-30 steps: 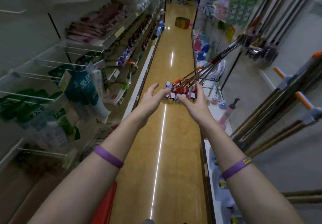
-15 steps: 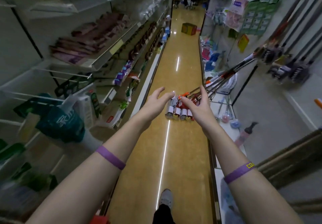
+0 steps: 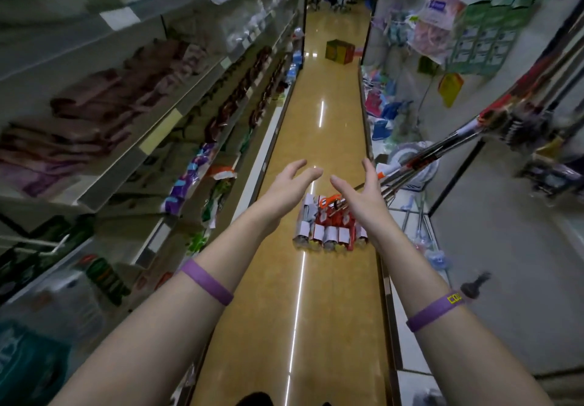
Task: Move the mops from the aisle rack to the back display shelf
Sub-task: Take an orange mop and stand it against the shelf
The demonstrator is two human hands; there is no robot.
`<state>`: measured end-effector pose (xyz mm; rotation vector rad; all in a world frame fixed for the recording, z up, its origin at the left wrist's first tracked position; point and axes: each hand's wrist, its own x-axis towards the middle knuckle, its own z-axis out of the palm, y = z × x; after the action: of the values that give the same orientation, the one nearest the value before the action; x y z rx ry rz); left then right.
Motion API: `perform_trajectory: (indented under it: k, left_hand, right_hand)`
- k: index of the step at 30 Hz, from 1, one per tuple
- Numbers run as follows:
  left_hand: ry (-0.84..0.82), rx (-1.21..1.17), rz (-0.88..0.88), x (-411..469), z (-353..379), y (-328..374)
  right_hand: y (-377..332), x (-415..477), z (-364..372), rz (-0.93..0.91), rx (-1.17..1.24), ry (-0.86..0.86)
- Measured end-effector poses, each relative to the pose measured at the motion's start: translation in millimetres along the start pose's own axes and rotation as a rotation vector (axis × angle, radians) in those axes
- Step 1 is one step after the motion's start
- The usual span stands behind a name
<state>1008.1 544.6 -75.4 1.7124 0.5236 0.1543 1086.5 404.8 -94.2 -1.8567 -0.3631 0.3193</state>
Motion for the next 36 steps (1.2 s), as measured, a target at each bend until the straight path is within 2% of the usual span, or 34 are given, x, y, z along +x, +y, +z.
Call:
perform_trajectory:
  k: [13, 22, 29, 36]
  left_hand:
    - [-0.087, 0.016, 0.051, 270, -4, 23]
    - [-0.138, 0.0, 0.02, 425, -11, 45]
    - [-0.2, 0.045, -0.023, 510, 26, 56]
    - [-0.277, 0.08, -0.088, 600, 100, 65]
  right_hand:
    - [10, 246, 14, 0.058, -0.061, 0.098]
    - [11, 385, 23, 0.136, -0.041, 0.078]
    - [32, 464, 2, 0.184, 0.014, 0.09]
    - [79, 552, -47, 0.254, 0.065, 0.099]
